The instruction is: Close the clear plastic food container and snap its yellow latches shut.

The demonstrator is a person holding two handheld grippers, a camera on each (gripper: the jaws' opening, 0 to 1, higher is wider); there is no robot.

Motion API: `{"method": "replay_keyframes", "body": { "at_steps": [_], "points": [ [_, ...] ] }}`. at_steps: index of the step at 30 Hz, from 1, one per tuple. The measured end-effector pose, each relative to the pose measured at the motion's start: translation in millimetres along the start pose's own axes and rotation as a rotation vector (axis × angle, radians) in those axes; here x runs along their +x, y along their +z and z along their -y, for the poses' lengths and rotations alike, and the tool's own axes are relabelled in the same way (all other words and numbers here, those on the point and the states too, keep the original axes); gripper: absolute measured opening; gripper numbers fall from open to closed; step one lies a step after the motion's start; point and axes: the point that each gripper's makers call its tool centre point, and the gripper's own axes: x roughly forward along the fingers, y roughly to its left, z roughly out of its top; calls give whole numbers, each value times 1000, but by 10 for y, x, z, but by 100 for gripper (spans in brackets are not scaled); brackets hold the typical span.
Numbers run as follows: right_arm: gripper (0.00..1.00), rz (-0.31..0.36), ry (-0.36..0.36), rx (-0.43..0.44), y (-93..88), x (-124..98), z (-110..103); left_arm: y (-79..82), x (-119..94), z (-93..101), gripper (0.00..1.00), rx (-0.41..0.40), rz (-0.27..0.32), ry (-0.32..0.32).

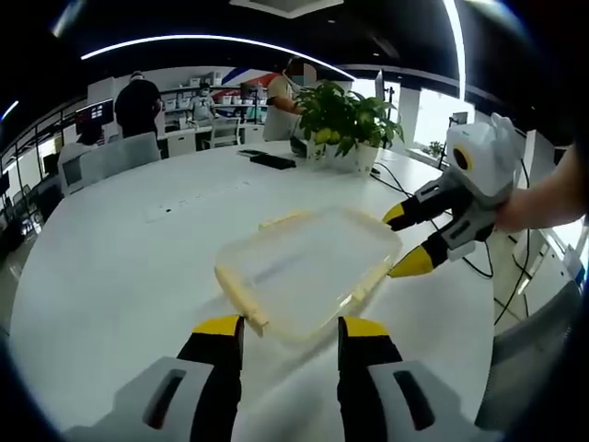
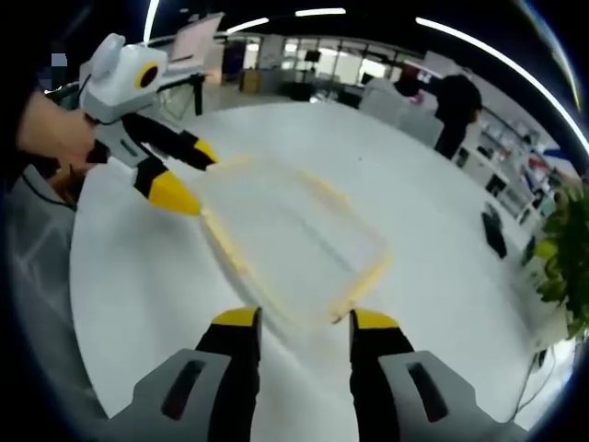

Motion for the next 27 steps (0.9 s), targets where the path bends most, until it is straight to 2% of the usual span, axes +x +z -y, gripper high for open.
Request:
{"method": "replay_keyframes", "body": {
  "at_steps": [13,27],
  "points": [
    [31,9,-8,-30,193,177,-19,21,-23,-274,34,19,0,28],
    [31,18,-11,-57,306,287,46,4,-12,-379,32,23,-12,52]
  ]
}}
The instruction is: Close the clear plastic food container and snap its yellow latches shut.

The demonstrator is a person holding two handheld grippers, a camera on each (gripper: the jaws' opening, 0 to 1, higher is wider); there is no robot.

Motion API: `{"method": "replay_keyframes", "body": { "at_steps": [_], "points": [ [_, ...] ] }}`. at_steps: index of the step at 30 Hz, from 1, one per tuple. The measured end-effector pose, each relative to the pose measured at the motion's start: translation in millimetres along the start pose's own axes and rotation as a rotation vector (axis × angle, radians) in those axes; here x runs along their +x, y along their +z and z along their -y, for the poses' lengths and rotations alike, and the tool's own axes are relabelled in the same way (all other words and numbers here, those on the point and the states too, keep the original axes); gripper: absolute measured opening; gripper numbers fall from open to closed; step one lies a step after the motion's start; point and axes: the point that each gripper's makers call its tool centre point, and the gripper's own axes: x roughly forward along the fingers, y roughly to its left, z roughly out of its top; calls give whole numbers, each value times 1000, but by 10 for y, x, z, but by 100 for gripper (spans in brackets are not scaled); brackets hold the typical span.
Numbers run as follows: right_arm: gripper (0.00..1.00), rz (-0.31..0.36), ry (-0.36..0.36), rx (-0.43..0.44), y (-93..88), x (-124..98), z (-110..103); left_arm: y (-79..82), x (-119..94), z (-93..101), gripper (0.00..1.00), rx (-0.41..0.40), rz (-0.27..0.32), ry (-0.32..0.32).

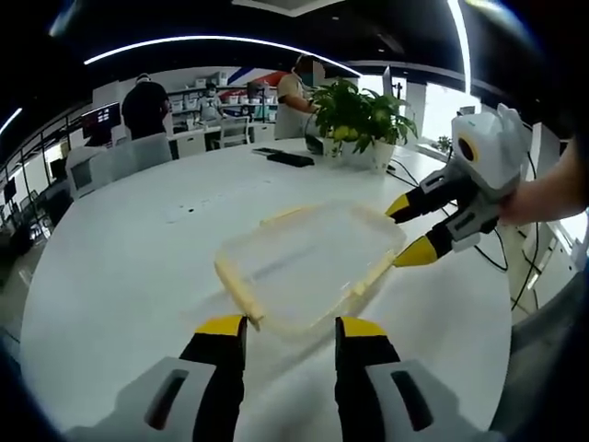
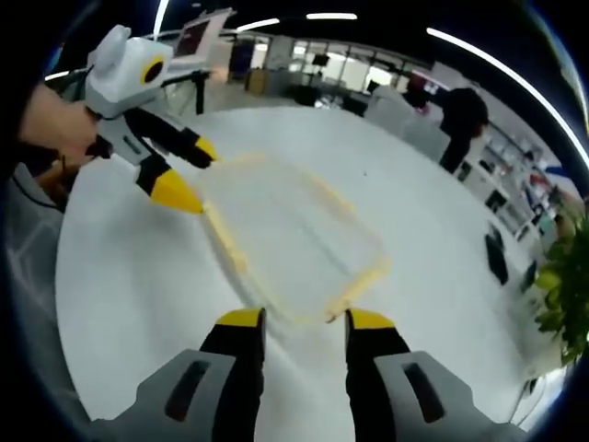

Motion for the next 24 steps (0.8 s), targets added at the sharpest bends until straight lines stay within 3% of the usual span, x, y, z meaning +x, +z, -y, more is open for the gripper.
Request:
{"method": "replay_keyframes", "body": {
  "at_steps": [14,24],
  "points": [
    [33,15,-4,4,24,-55,-22,-6,-90,-58,37,-29,-1,39],
    [41,48,-42,121,-15,-341,-150,-41,-465,165,42,-17,17,18]
  ]
}}
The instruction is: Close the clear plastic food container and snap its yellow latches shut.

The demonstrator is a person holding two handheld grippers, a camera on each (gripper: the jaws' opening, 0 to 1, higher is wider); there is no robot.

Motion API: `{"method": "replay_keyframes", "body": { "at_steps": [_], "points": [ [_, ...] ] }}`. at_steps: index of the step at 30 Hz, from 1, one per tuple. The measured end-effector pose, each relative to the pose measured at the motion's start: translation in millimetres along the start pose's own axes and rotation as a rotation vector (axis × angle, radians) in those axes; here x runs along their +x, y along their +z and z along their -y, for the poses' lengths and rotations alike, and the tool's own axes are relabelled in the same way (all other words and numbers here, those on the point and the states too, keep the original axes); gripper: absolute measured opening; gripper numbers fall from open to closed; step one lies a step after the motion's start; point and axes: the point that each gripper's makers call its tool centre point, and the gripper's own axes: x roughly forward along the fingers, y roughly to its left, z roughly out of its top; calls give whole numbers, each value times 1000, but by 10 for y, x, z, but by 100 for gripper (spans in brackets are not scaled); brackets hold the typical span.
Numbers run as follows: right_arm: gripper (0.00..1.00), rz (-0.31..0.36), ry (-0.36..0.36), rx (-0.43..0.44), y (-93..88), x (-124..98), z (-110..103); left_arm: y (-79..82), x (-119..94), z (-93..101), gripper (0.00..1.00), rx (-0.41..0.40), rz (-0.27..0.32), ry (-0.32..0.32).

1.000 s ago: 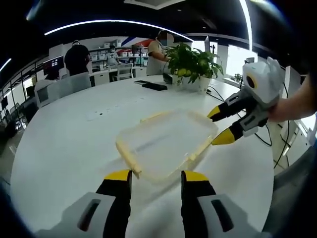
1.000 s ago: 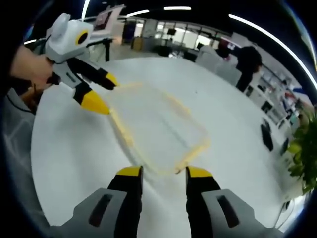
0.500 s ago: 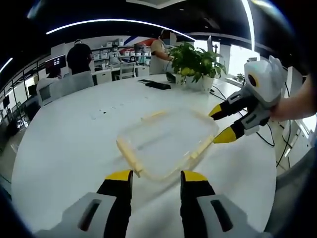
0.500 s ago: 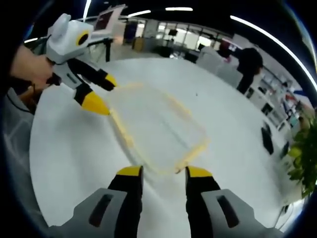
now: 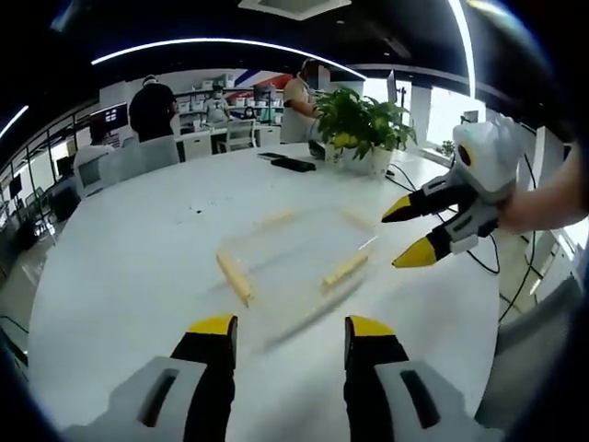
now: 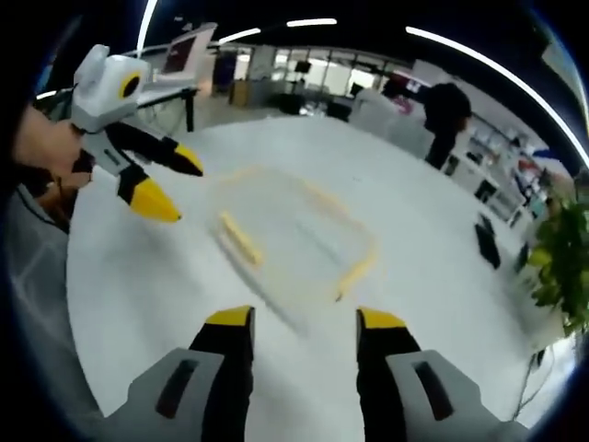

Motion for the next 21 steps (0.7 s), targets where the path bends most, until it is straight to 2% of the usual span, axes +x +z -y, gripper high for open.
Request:
{"method": "replay_keyframes", "body": {
  "at_steps": [6,12,21],
  "points": [
    [46,12,-23,102,-75,-213,-123,-158,-249,149,44,-22,-15,-6],
    [49,21,-36,150,-110,-412,-227,-273,-457,236,45,-43,-22,8],
    [50,36,-60,189,-201,-713,-402,-223,-734,416,45,-57,11,20]
  ]
}}
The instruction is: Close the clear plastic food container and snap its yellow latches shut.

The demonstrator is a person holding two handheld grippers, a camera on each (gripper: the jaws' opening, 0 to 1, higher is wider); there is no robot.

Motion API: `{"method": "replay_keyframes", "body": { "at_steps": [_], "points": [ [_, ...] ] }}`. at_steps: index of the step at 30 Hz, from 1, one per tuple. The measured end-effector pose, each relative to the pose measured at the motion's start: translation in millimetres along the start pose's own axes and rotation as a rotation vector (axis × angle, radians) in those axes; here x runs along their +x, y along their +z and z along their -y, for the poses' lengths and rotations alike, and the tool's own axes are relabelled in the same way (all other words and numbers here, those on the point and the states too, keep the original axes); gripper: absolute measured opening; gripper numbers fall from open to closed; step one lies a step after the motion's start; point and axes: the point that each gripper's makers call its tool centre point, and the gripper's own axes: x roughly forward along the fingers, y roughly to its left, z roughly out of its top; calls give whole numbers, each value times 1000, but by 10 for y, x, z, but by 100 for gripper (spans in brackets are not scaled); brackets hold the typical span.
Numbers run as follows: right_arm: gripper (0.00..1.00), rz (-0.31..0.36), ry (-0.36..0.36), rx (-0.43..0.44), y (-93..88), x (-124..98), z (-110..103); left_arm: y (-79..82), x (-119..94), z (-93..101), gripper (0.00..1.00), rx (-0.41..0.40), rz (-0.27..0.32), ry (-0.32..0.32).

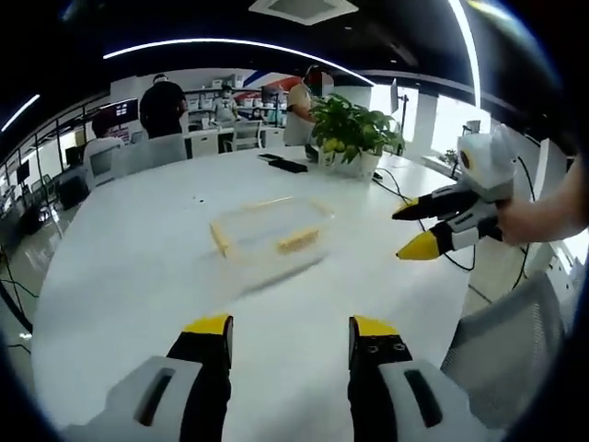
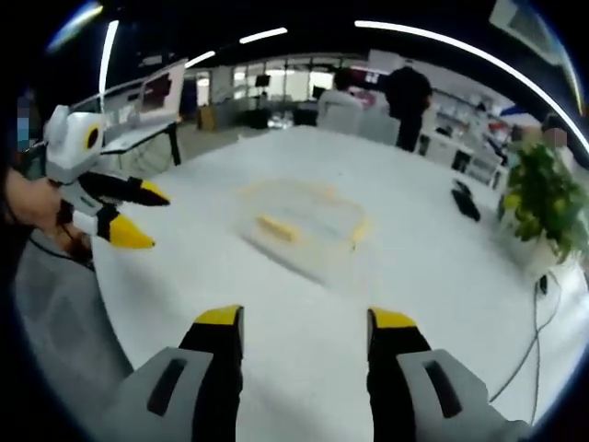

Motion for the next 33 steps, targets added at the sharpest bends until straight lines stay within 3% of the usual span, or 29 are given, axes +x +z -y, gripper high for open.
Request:
{"method": "replay_keyframes", "body": {
  "at_steps": [20,33],
  "points": [
    [58,3,-11,92,-256,-398,-259,-178,-521,267,47,-64,9,61],
    [61,13,-21,99,-283,-433,-282,-427,-641,277,49,-137,-9,118]
  ]
}}
